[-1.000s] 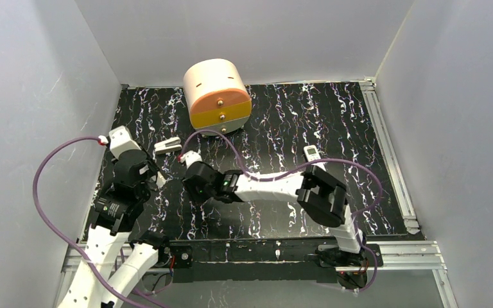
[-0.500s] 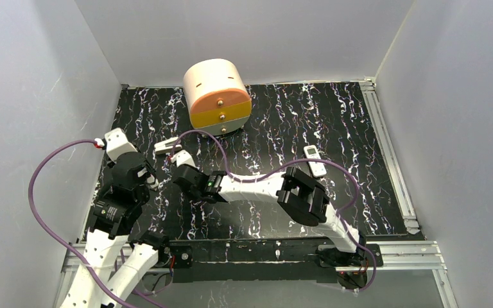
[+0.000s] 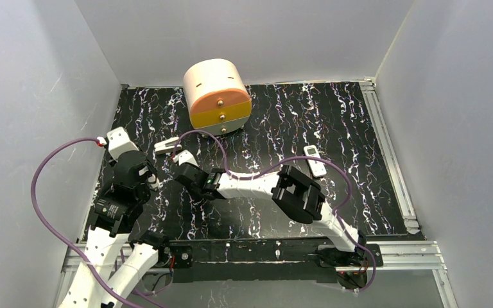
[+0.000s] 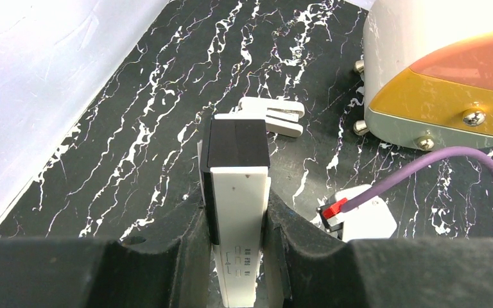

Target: Load the batteries into the remote control

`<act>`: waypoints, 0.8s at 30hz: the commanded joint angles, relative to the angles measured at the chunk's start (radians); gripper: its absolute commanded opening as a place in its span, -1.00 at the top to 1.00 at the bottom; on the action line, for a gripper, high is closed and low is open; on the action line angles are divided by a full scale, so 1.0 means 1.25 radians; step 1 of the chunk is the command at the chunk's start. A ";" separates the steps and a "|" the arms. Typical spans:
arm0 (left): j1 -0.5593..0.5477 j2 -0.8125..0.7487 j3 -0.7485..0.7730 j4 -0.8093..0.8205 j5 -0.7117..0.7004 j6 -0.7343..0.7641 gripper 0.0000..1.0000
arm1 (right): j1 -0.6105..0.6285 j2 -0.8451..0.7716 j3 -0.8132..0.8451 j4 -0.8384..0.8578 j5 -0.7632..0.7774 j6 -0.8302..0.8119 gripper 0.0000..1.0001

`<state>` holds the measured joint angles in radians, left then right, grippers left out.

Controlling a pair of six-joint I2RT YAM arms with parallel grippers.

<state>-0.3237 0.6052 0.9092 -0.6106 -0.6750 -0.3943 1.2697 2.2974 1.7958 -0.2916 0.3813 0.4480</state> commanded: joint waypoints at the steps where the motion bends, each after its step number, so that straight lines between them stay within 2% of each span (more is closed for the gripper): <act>1: 0.000 0.002 -0.006 0.009 -0.003 -0.007 1.00 | -0.001 0.020 0.047 -0.005 -0.009 -0.023 0.36; 11: 0.002 -0.001 -0.004 0.008 -0.003 0.004 1.00 | -0.004 0.086 0.116 -0.060 -0.018 -0.048 0.33; 16: 0.001 -0.001 -0.007 0.012 0.002 0.003 1.00 | -0.003 0.076 0.111 -0.085 0.027 -0.048 0.63; 24: 0.001 0.012 -0.013 0.031 0.064 0.011 1.00 | -0.005 0.007 0.072 -0.084 0.105 -0.043 0.70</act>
<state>-0.3237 0.6086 0.9054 -0.6064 -0.6380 -0.3931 1.2716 2.3737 1.9148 -0.3420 0.4290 0.3927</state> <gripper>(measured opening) 0.267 0.187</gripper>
